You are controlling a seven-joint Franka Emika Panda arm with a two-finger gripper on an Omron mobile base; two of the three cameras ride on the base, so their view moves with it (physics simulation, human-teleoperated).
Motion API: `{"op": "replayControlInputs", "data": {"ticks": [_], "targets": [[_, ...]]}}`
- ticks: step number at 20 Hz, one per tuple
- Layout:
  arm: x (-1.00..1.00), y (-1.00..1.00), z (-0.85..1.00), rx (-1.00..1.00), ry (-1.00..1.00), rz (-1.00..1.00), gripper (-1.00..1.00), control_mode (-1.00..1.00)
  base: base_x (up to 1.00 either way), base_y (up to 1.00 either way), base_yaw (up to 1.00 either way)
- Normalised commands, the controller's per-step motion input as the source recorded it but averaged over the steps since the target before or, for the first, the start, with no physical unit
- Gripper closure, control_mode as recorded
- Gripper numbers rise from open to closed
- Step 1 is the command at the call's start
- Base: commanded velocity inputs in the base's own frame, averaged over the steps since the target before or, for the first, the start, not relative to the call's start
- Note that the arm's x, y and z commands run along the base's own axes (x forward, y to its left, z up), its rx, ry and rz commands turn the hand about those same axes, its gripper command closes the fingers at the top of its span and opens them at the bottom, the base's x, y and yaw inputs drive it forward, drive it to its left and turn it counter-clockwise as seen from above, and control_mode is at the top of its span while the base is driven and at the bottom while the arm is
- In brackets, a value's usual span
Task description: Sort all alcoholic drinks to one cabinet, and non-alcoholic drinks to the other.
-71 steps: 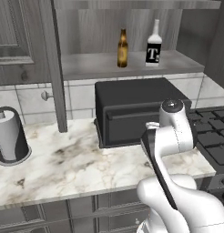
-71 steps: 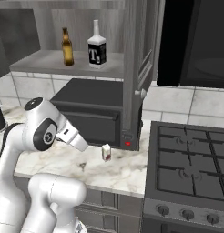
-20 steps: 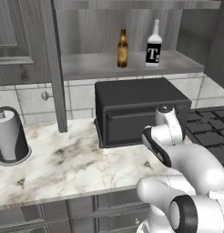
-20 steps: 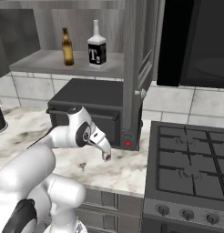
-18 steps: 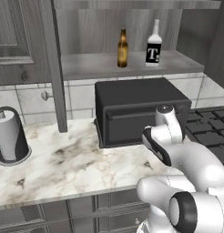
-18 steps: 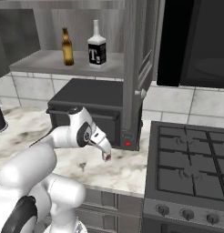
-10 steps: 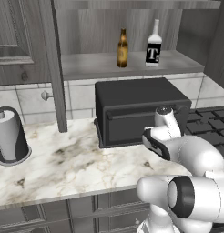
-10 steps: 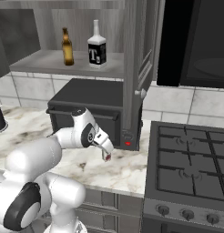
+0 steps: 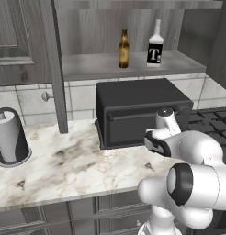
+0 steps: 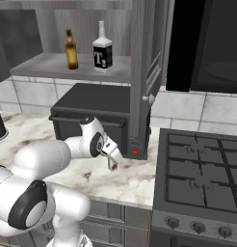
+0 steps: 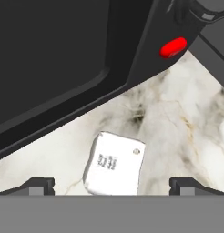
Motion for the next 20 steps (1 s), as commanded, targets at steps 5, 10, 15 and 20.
{"op": "replayControlInputs", "data": {"ticks": [5,10,15,20], "targets": [[0.05,-0.10,-0.12,0.00,0.00,0.00,-1.00,-1.00,0.00,0.00,0.00],[0.10,-0.03,-0.13,0.00,0.00,0.00,-1.00,-1.00,0.00,0.00,0.00],[0.05,0.00,-0.12,0.00,0.00,0.00,1.00,-1.00,0.00,0.00,0.00],[-0.04,0.00,0.00,0.01,-0.02,0.00,1.00,-1.00,0.00,0.00,0.00]]}}
